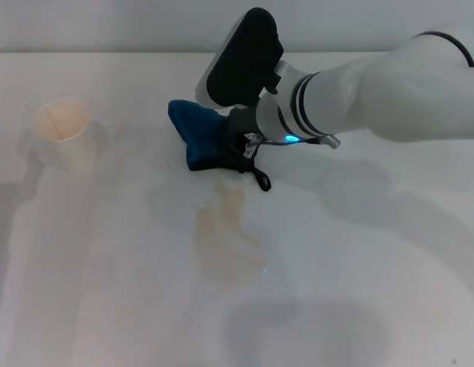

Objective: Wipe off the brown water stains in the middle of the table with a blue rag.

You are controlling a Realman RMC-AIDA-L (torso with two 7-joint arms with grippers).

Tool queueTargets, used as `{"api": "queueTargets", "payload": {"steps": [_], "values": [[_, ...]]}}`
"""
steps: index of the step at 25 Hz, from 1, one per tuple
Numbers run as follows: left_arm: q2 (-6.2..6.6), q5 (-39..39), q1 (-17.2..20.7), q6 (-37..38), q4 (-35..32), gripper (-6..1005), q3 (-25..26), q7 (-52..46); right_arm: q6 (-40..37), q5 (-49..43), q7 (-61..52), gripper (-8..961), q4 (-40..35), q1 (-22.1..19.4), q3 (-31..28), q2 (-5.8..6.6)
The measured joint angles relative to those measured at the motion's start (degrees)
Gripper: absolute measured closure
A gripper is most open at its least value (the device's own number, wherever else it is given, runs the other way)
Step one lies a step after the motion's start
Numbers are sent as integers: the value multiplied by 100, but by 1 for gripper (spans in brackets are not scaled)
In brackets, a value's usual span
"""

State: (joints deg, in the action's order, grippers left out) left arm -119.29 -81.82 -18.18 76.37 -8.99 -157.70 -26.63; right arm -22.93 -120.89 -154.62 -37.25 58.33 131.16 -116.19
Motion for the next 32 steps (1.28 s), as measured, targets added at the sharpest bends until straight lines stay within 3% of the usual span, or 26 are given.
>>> {"api": "queueTargets", "payload": {"steps": [17, 25, 32], "values": [[-6, 9, 16, 1, -136, 111, -32, 1, 987, -22, 8, 817, 829, 303, 464, 1], [-7, -12, 51, 1, -191, 111, -24, 11, 1124, -109, 12, 817, 474, 530, 2052, -1], [-12, -18, 96, 1, -241, 112, -18, 7, 1150, -263, 11, 817, 566, 527, 1837, 0]]}}
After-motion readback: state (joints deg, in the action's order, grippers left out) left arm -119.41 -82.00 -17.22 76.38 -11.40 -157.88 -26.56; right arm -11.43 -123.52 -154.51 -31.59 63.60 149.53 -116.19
